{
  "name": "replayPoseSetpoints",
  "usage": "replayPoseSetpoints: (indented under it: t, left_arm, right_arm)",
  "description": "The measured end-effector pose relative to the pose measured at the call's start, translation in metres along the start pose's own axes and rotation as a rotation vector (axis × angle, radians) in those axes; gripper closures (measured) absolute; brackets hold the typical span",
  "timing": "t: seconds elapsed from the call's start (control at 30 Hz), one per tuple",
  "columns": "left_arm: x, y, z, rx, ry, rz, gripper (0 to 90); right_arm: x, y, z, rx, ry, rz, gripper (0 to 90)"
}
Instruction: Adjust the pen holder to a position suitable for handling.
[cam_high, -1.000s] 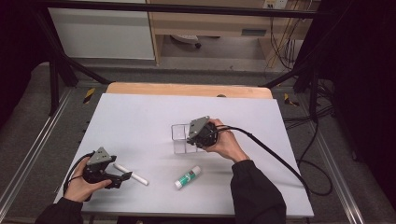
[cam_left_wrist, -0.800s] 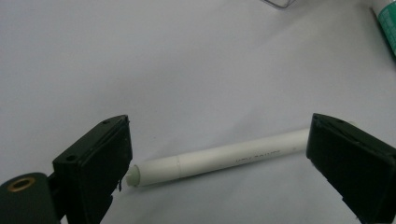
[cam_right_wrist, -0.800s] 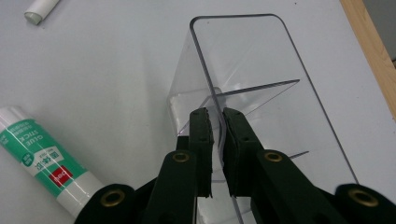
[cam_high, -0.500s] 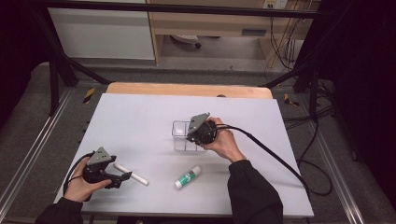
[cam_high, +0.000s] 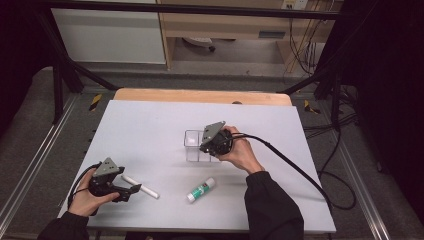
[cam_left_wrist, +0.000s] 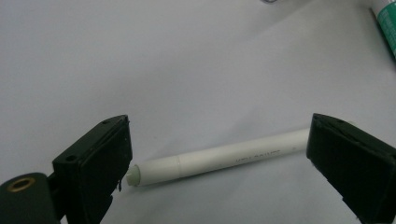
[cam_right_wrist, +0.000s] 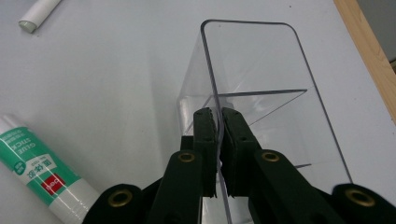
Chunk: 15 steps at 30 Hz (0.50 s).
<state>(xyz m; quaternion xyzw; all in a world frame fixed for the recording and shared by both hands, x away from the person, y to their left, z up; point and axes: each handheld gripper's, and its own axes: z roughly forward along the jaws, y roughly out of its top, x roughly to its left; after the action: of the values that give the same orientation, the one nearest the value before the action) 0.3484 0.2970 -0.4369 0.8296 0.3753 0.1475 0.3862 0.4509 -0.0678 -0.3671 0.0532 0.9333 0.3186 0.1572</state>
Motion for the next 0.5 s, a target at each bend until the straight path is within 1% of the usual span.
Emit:
replayPoseSetpoints:
  t: [0.13, 0.23, 0.3, 0.4, 0.43, 0.47, 0.5]
  left_arm:
    - [0.000, 0.000, 0.000, 0.001, 0.000, 0.002, 6.9]
    - [0.000, 0.000, 0.000, -0.001, -0.001, 0.002, 6.9]
    - [-0.001, 0.000, 0.000, 0.000, -0.001, 0.003, 6.9]
    - [-0.001, 0.000, 0.000, 0.002, 0.000, 0.003, 6.9]
    - [-0.001, 0.001, 0.000, 0.001, 0.000, 0.004, 6.9]
    - [-0.001, 0.001, 0.000, 0.000, 0.000, 0.004, 6.9]
    - [-0.001, 0.001, 0.000, -0.001, -0.001, 0.003, 6.9]
  right_arm:
    - [0.000, 0.000, -0.003, 0.003, -0.003, -0.006, 85.6]
    - [0.000, 0.001, -0.007, -0.001, -0.014, 0.006, 81.3]
    - [0.001, 0.002, -0.011, -0.021, -0.010, 0.033, 76.6]
    - [0.002, 0.002, -0.019, -0.037, -0.023, 0.089, 67.0]
    - [0.002, 0.002, -0.022, -0.042, -0.034, 0.113, 63.4]
    - [0.003, 0.001, -0.026, -0.038, -0.047, 0.138, 58.9]
    - [0.003, 0.001, -0.028, -0.031, -0.049, 0.163, 55.1]
